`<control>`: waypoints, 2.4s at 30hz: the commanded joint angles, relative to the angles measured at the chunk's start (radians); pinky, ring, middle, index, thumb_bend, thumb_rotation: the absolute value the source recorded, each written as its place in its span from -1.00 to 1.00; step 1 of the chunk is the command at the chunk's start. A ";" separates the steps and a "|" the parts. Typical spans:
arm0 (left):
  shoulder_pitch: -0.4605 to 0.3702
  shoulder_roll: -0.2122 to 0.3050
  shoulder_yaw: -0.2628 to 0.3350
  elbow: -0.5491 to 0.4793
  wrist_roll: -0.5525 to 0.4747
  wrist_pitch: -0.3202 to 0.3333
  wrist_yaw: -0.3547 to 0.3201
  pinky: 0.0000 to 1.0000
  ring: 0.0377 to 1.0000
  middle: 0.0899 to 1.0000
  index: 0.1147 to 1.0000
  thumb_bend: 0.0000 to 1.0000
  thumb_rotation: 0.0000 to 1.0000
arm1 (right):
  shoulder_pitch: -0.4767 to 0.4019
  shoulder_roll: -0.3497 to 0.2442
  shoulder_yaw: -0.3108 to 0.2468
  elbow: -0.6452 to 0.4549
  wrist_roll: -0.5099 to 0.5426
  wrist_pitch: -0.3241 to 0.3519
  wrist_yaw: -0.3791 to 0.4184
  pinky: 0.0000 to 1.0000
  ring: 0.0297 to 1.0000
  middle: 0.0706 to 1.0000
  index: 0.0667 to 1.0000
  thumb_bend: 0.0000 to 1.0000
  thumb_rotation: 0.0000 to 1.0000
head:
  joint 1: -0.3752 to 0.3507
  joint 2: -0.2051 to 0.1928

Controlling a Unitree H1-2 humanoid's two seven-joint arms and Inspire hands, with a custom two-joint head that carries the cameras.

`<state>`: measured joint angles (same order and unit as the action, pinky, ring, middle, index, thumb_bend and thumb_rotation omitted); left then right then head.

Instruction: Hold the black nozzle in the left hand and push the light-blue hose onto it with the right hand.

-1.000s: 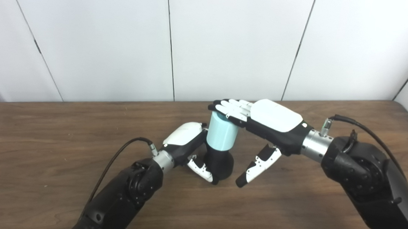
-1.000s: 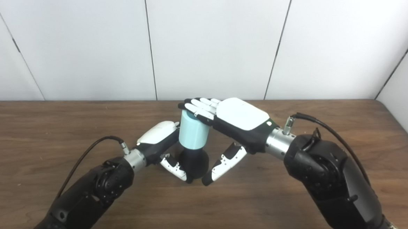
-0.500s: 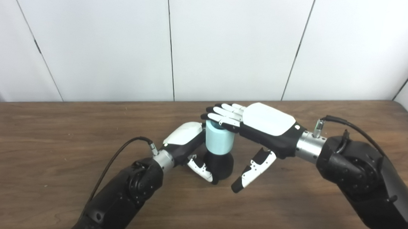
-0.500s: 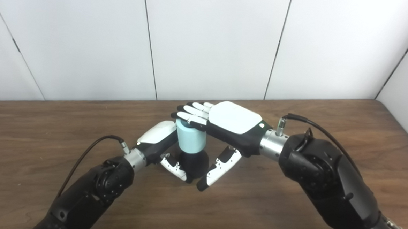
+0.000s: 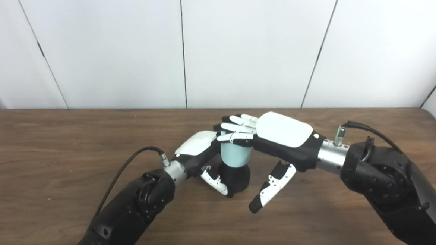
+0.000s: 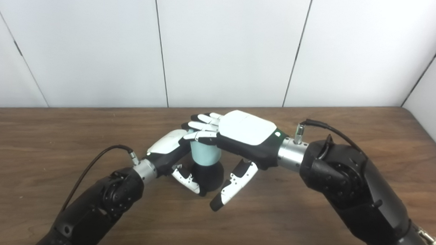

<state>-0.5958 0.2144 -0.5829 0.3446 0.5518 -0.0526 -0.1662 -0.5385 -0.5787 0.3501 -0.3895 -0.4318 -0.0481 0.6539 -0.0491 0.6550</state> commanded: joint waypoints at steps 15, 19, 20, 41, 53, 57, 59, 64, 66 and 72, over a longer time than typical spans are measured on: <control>0.058 0.011 -0.052 0.050 0.038 0.051 -0.115 1.00 0.13 -0.14 -0.16 0.05 -1.00 | 0.075 -0.010 -0.020 0.023 -0.075 0.036 -0.016 0.91 0.97 0.94 0.83 0.50 0.33 | 0.000 0.006; 0.058 0.010 -0.051 0.046 0.037 0.053 -0.117 1.00 0.13 -0.14 -0.16 0.05 -1.00 | 0.082 0.001 -0.021 0.017 -0.095 0.064 -0.012 0.91 0.98 0.96 0.86 0.50 0.33 | 0.000 0.009; 0.058 0.011 -0.051 0.046 0.036 0.053 -0.117 1.00 0.13 -0.14 -0.16 0.05 -1.00 | 0.082 0.002 -0.021 0.016 -0.096 0.066 -0.012 0.91 0.98 0.96 0.86 0.50 0.33 | 0.000 0.009; 0.055 0.007 -0.053 0.048 0.043 0.060 -0.115 1.00 0.14 -0.14 -0.16 0.05 -1.00 | 0.106 0.039 0.019 0.022 -0.080 0.059 -0.004 0.91 1.00 0.98 0.88 0.51 0.32 | 0.005 0.017; 0.049 0.006 -0.056 0.048 0.048 0.065 -0.118 1.00 0.14 -0.11 -0.19 0.05 -1.00 | 0.078 0.043 0.061 0.043 -0.024 0.017 0.006 0.92 0.99 0.95 0.83 0.53 0.30 | 0.007 0.019; 0.050 0.005 -0.056 0.048 0.048 0.067 -0.116 1.00 0.14 -0.10 -0.19 0.05 -1.00 | 0.075 0.032 0.057 0.042 -0.014 0.016 0.004 0.91 0.99 0.94 0.82 0.53 0.30 | 0.006 0.019; 0.051 0.007 -0.056 0.049 0.047 0.065 -0.117 1.00 0.14 -0.10 -0.19 0.05 -1.00 | 0.068 0.028 0.048 0.041 -0.011 0.016 -0.003 0.91 0.98 0.94 0.82 0.53 0.30 | 0.004 0.016; 0.050 0.010 -0.052 0.055 0.038 0.057 -0.118 1.00 0.15 -0.12 -0.18 0.05 -1.00 | 0.057 0.040 -0.001 0.039 -0.045 -0.005 -0.079 0.87 0.95 0.91 0.82 0.49 0.26 | 0.003 0.011; 0.050 0.010 -0.050 0.057 0.036 0.056 -0.118 1.00 0.15 -0.12 -0.18 0.05 -1.00 | 0.061 0.050 -0.015 0.032 -0.061 -0.008 -0.103 0.82 0.92 0.90 0.81 0.45 0.18 | 0.003 0.011; 0.048 0.007 -0.053 0.063 0.039 0.057 -0.117 1.00 0.15 -0.12 -0.18 0.05 -1.00 | 0.094 0.175 -0.139 0.007 -0.149 0.029 -0.283 0.58 0.82 0.94 0.88 0.42 -0.37 | 0.001 0.008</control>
<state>-0.5991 0.2156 -0.5850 0.3434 0.5546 -0.0437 -0.1721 -0.4075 -0.3957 0.2355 -0.3540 -0.5725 -0.0153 0.4119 -0.0476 0.6611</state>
